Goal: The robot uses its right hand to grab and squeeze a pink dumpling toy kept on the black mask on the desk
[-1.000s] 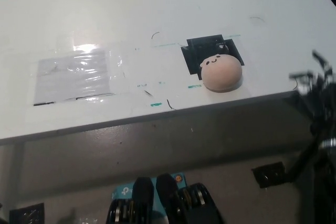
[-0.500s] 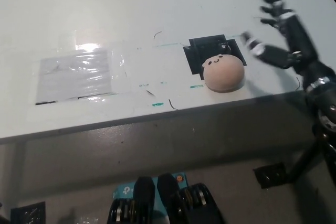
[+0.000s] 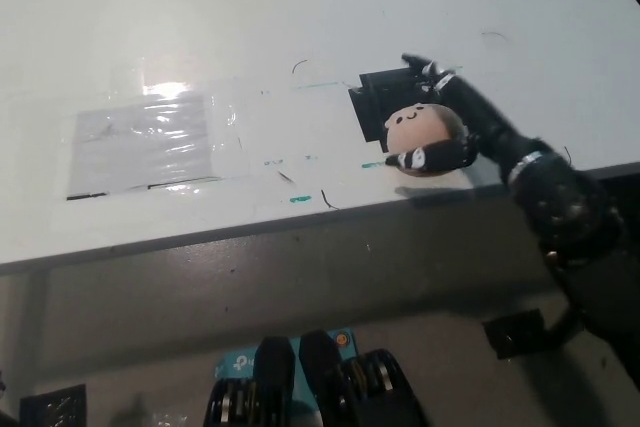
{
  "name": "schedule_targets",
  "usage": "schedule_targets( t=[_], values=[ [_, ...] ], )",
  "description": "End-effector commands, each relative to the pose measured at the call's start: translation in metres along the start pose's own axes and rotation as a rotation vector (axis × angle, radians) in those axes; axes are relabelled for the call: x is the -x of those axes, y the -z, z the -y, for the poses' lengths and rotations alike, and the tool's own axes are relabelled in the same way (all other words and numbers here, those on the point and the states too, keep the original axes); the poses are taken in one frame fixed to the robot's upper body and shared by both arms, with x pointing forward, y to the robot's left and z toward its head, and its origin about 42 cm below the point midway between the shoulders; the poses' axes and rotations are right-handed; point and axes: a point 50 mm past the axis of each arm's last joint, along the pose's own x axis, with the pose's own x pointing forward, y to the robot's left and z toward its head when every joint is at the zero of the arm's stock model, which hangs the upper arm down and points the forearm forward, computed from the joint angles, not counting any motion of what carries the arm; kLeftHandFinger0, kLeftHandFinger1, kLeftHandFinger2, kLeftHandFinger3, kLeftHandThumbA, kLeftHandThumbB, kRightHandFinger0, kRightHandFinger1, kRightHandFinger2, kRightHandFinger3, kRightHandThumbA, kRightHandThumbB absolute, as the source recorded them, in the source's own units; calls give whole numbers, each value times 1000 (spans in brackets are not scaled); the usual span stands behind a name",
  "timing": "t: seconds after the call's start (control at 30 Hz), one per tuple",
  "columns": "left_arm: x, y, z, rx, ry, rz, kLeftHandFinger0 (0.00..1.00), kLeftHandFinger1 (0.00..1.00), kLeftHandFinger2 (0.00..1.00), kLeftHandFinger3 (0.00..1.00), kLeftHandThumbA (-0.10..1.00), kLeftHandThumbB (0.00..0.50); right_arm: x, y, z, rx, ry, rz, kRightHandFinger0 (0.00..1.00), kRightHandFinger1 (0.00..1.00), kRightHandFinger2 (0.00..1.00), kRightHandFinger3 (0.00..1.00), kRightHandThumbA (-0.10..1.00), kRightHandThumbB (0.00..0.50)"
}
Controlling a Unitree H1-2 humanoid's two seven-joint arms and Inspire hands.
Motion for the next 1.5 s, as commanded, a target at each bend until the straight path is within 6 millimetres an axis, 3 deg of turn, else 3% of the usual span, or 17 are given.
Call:
schedule_targets(
  t=[0.0,0.4,0.5,0.6,0.63,0.67,0.7,0.73,0.87,0.9,0.97,1.0,1.07,1.1,1.13,1.2,1.47],
  values=[
    [-4,-23,-9,-37,17,68,0,6,112,123,992,500,-20,-23,20,105,86,87,1000,1000,1000,1000,967,500],
    [-1,-20,-10,-49,20,58,0,7,122,124,1000,500,-50,7,17,193,108,-21,1000,1000,1000,1000,864,500],
    [0,-22,-9,-48,13,55,0,0,105,115,1000,500,-51,14,14,155,93,-14,1000,1000,1000,1000,695,463],
    [-2,-24,-10,-45,21,62,0,1,95,111,995,500,-49,22,8,144,17,-1,1000,1000,1000,1000,558,322],
    [-2,-24,-11,-49,21,63,0,0,95,122,999,500,-49,23,5,215,13,31,805,995,1000,1000,462,229],
    [-2,-24,-11,-50,21,64,0,0,95,123,999,500,-49,24,4,214,13,33,734,918,1000,1000,455,229],
    [-2,-25,-11,-52,19,63,0,0,96,121,1000,500,-46,26,-3,219,0,69,284,324,584,1000,107,24],
    [-1,-25,-12,-54,21,63,0,0,97,120,1000,500,-45,27,-8,238,-17,74,34,95,400,1000,-92,1],
    [-3,-25,-13,-49,24,65,0,2,83,101,998,500,-42,23,-19,324,-1,159,0,0,57,890,-100,0],
    [-3,-25,-12,-45,24,66,0,0,76,93,992,500,-40,21,-21,335,23,204,305,194,156,469,-100,0],
    [-3,-25,-13,-47,26,69,0,0,72,90,989,500,-39,20,-24,330,76,273,291,157,54,23,-100,1],
    [-3,-25,-13,-48,27,74,0,0,74,91,988,500,-39,20,-26,291,105,291,151,92,51,9,-100,0],
    [-3,-24,-13,-48,27,74,0,0,75,92,983,500,-39,19,-27,340,133,288,3,167,368,152,-100,0],
    [-3,-24,-13,-47,27,72,0,0,77,90,980,500,-39,15,-27,368,173,297,159,372,578,290,-100,48],
    [-2,-24,-13,-48,25,71,0,0,79,88,980,500,-38,15,-27,376,185,302,213,365,603,307,-100,55],
    [-1,-25,-13,-40,23,69,0,4,87,91,972,500,-36,13,-23,433,266,354,4,211,484,258,-100,135],
    [-1,-24,-14,-49,28,76,0,18,105,105,991,500,-33,16,-9,487,398,367,0,22,275,53,-100,228]
  ],
)
